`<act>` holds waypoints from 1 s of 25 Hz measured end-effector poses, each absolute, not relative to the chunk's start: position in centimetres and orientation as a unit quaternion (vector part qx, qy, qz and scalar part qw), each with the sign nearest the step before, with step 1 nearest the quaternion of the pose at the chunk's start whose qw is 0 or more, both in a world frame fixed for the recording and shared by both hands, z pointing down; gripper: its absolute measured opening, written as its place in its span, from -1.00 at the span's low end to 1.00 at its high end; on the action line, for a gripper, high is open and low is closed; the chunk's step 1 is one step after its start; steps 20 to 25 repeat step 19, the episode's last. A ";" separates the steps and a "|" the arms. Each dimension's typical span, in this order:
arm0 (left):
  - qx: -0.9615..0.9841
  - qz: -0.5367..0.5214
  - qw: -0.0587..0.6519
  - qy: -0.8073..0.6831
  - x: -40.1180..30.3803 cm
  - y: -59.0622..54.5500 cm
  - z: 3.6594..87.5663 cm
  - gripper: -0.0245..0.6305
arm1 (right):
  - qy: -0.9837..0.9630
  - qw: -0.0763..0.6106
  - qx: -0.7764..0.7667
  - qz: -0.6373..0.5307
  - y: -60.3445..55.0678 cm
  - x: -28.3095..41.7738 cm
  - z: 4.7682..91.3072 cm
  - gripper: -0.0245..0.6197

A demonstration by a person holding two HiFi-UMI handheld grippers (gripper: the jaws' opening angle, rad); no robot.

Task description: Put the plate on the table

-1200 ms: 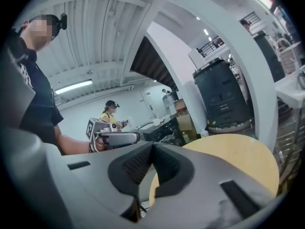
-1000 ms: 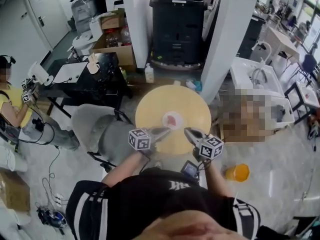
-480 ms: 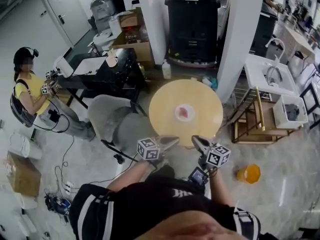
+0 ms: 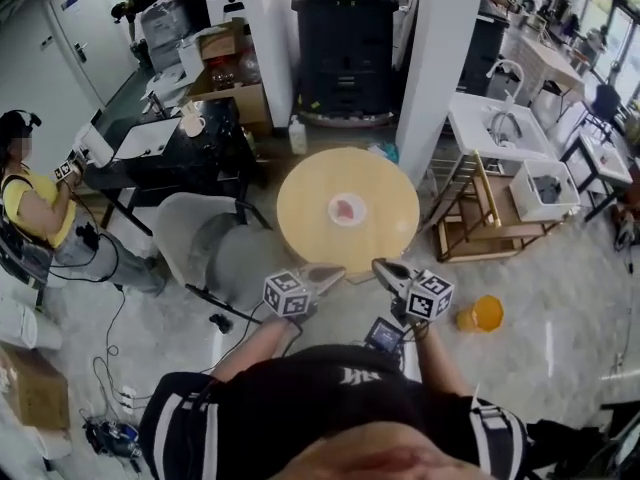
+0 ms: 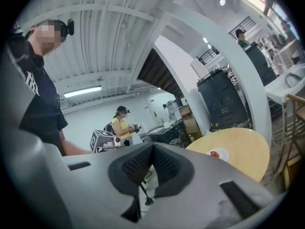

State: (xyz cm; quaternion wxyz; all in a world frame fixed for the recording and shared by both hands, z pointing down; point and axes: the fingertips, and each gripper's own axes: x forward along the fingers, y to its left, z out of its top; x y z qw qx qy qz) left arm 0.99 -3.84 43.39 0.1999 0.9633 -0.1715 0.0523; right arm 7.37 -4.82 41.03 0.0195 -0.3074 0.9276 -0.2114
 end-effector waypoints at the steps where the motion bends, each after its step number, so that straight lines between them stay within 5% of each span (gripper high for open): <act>1: 0.965 0.054 0.194 -0.168 0.6 -3.4 42.9 -0.91 | 0.929 0.015 -0.311 -0.202 -4.1 7.0 40.6 -0.92; 11: 0.966 0.040 0.195 -0.168 -6.4 0.6 44.2 -0.91 | 0.917 0.004 -0.368 -0.154 2.1 3.1 40.8 -0.92; 25: 0.963 0.026 0.230 -0.141 -7.6 5.3 46.2 -0.91 | 0.894 0.003 -0.409 -0.186 6.1 3.8 42.8 -0.92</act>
